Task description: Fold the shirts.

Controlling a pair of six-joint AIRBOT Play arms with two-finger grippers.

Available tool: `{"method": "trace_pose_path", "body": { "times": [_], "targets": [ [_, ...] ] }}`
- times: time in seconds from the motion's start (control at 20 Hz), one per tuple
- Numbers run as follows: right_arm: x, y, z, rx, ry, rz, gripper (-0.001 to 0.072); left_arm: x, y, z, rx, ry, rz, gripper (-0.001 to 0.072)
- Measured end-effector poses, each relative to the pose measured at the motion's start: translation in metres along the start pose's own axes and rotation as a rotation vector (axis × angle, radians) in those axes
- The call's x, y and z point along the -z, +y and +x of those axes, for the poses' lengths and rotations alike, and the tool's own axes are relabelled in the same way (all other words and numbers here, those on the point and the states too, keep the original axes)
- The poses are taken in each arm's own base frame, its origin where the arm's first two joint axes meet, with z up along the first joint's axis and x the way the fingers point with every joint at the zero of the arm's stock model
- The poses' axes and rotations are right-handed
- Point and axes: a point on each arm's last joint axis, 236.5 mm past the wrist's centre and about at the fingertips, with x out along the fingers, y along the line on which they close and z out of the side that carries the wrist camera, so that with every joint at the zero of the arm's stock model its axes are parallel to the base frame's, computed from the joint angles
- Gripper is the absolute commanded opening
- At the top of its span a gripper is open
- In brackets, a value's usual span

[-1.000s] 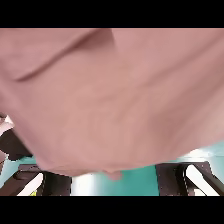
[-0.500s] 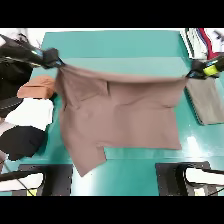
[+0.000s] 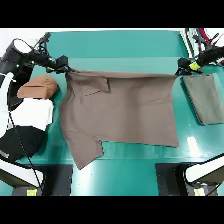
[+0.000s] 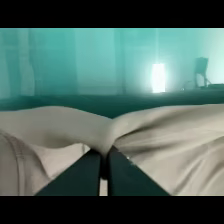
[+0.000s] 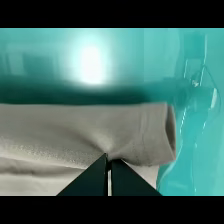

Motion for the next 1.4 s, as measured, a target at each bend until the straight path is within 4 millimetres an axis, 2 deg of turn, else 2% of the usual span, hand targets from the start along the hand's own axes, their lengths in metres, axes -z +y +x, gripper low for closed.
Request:
{"method": "trace_pose_path", "body": {
  "times": [0.2,0.45,0.5,0.55,0.6,0.65,0.8,0.95,1.05,1.2,1.4],
  "targets": [
    [0.025,0.002,0.003,0.005,0.049,-0.004,0.0016,0.039,0.015,-0.001,-0.018,0.17,0.047,0.0026],
    [0.083,0.005,0.031,0.008,0.147,0.007,0.0016,0.102,0.032,0.02,-0.073,0.371,0.065,0.0027],
    [0.095,0.006,0.037,0.008,0.163,0.007,0.0017,0.112,0.037,0.023,-0.094,0.399,0.06,0.0083],
    [0.104,0.007,0.042,0.007,0.172,0.009,0.0057,0.119,0.042,0.025,-0.118,0.418,0.049,0.0416],
    [0.112,0.007,0.046,0.007,0.179,0.013,0.0386,0.124,0.047,0.026,-0.142,0.43,0.038,0.0563],
    [0.119,0.007,0.049,0.008,0.182,0.015,0.0585,0.126,0.05,0.026,-0.156,0.433,0.028,0.0563],
    [0.128,0.006,0.044,0.004,0.17,0.026,0.0584,0.126,0.046,0.01,-0.188,0.415,0.033,0.0564],
    [0.137,0.006,0.016,0.0,0.151,0.025,0.0577,0.141,0.047,-0.025,-0.251,0.384,0.04,0.0564],
    [0.138,0.007,-0.007,0.0,0.11,0.011,0.0577,0.172,0.049,-0.046,-0.285,0.377,0.027,0.0564],
    [0.135,0.015,-0.038,-0.001,0.019,-0.018,0.0575,0.238,0.053,-0.066,-0.309,0.39,-0.024,0.0563],
    [0.13,0.025,-0.063,-0.012,-0.069,-0.038,0.0575,0.311,0.054,-0.066,-0.28,0.422,-0.117,0.0563]
  ]
}}
